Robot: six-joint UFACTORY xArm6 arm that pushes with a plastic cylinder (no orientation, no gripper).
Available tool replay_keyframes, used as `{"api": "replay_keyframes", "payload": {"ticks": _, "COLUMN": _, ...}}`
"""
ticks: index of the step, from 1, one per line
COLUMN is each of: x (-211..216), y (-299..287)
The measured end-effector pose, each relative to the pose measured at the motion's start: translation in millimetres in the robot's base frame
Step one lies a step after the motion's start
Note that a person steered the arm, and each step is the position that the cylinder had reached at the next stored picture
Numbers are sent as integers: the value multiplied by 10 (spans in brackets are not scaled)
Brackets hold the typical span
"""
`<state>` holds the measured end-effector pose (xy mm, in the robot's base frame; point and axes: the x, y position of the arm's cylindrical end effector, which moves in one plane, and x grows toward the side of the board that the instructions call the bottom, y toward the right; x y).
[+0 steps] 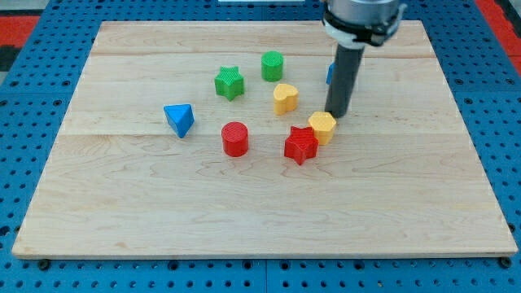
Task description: Move the green star up vertical to the triangle
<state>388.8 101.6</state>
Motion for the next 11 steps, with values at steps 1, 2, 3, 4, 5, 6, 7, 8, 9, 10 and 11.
{"api": "replay_keyframes", "payload": {"ticks": 1, "x": -269, "y": -446}}
{"api": "replay_keyframes", "payload": {"ticks": 2, "x": -487, "y": -922}}
{"api": "replay_keyframes", "payload": {"ticks": 3, "x": -198, "y": -1178}}
{"api": "replay_keyframes", "payload": {"ticks": 4, "x": 72, "y": -1340}}
{"api": "replay_keyframes", "payload": {"ticks": 5, "x": -247, "y": -1511}}
{"api": "replay_keyframes", "payload": {"ticks": 6, "x": -136, "y": -1435}}
{"api": "replay_keyframes", "payload": {"ticks": 7, "x": -151, "y": -1366}}
{"api": "replay_keyframes", "payload": {"ticks": 8, "x": -498, "y": -1442}}
{"api": "replay_keyframes", "payload": {"ticks": 9, "x": -811, "y": -1687}}
{"api": "replay_keyframes", "payload": {"ticks": 10, "x": -790, "y": -1870}}
{"api": "replay_keyframes", "payload": {"ticks": 11, "x": -379, "y": -1557}}
